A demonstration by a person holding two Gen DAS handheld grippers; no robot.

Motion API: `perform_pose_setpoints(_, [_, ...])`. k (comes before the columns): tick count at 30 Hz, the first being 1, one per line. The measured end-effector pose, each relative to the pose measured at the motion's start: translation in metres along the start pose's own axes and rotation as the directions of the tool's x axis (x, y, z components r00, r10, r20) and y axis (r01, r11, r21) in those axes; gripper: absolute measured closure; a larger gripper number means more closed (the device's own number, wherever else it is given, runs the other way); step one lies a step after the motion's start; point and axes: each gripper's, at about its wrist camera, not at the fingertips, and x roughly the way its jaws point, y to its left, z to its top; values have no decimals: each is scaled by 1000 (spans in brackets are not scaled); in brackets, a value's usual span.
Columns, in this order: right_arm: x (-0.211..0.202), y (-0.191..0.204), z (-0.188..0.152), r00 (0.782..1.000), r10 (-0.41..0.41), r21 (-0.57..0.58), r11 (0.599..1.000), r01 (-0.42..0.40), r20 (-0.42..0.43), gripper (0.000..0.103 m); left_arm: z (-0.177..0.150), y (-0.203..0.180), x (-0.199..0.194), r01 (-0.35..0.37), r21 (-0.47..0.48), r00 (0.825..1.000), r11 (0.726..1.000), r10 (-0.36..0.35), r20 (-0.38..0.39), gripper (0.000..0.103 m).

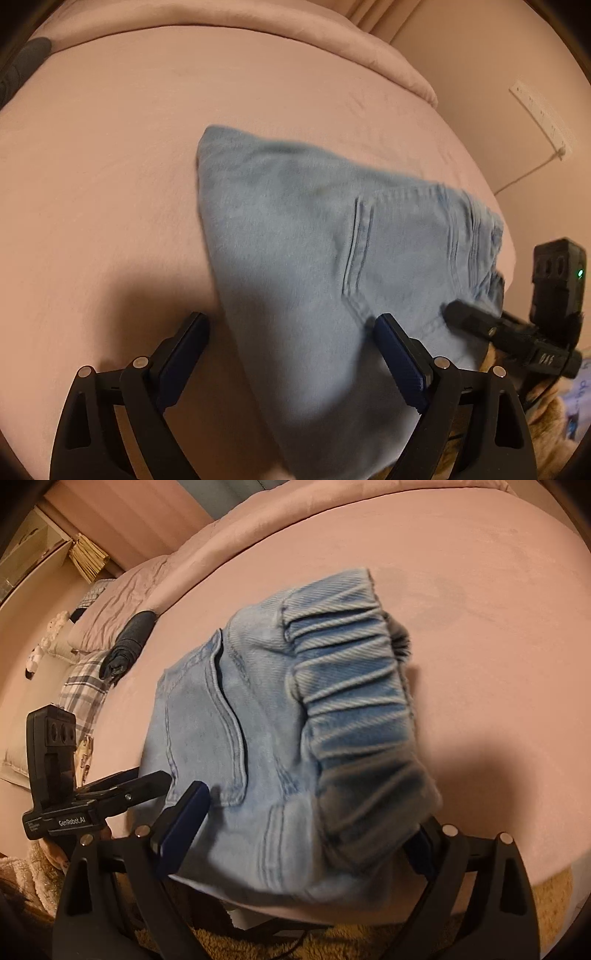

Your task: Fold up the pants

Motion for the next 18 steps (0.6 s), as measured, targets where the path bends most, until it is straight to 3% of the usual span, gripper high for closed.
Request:
perform_pose_setpoints(3, [3,0,4,1000,4,-12,1000,-4,6,10,6,-14,9,-28,44,999,999,26,26,17])
perform_pose_setpoints(5, [3,3,4,999,-30,-12,999,30,15,17,7,-22,12,-44,43,998,998,42,38,22])
perform_pose_setpoints(8, [-3,4,1,998,-47,8,999,47,41,35,7,-24,10,-43,28,998,999,42,56,38])
perform_pose_setpoints(10, [-12,1,-1,998,-25,55,998,22,60,50,10,-29,8,-49,11,996,999,48,71,59])
perform_pose_setpoints(13, [-25,15,-3,995,-49,35,998,46,87,60,11,-33,-8,-64,16,993,998,63,100,78])
perform_pose_setpoints(16, [-37,36,-1,989,-81,-14,996,84,125,64,14,-31,-26,-7,-7,994,1000,8,108,78])
perform_pose_setpoints(18, [-47,50,1,984,-92,-57,993,101,151,64,18,-35,-34,-8,-11,993,1000,9,116,78])
